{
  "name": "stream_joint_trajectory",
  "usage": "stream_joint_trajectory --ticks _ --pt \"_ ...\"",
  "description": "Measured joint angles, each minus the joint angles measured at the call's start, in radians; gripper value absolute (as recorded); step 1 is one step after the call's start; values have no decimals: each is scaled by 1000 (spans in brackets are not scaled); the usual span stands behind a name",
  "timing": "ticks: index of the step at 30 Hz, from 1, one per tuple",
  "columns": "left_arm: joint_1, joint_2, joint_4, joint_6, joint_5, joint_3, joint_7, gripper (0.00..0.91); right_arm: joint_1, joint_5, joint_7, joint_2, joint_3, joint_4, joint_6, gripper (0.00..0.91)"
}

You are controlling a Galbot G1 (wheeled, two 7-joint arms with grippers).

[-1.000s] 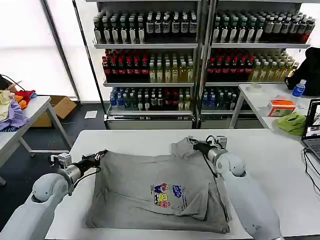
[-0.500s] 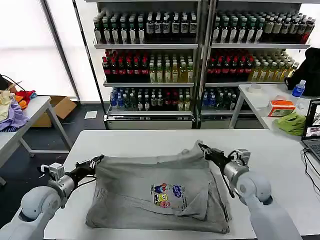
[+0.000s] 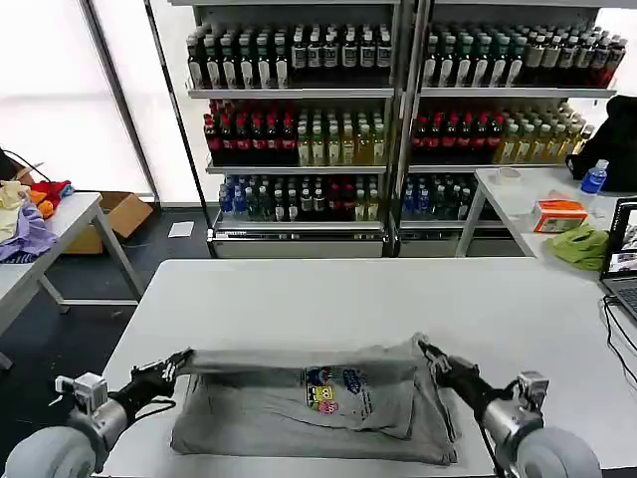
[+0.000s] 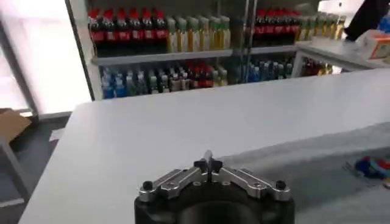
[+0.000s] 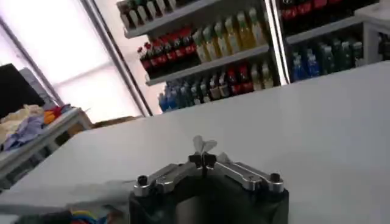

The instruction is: Fold and organize the clothes.

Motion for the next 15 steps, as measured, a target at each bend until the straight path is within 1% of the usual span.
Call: stream_joint_trajectory --ticks 5,8,11,15 --pt "65 -21 -42 11 47 -12 2 907 -53 -39 -3 -1 26 38 16 907" --pt "87 -31 -68 20 67 -29 -4 907 -72 -61 -15 1 48 46 41 907" --pt "101 -41 -92 26 80 -55 -14 907 -86 -91 -41 8 77 46 92 907" --pt "122 -58 -120 25 88 -98 -37 907 -100 -155 -95 22 128 20 191 907"
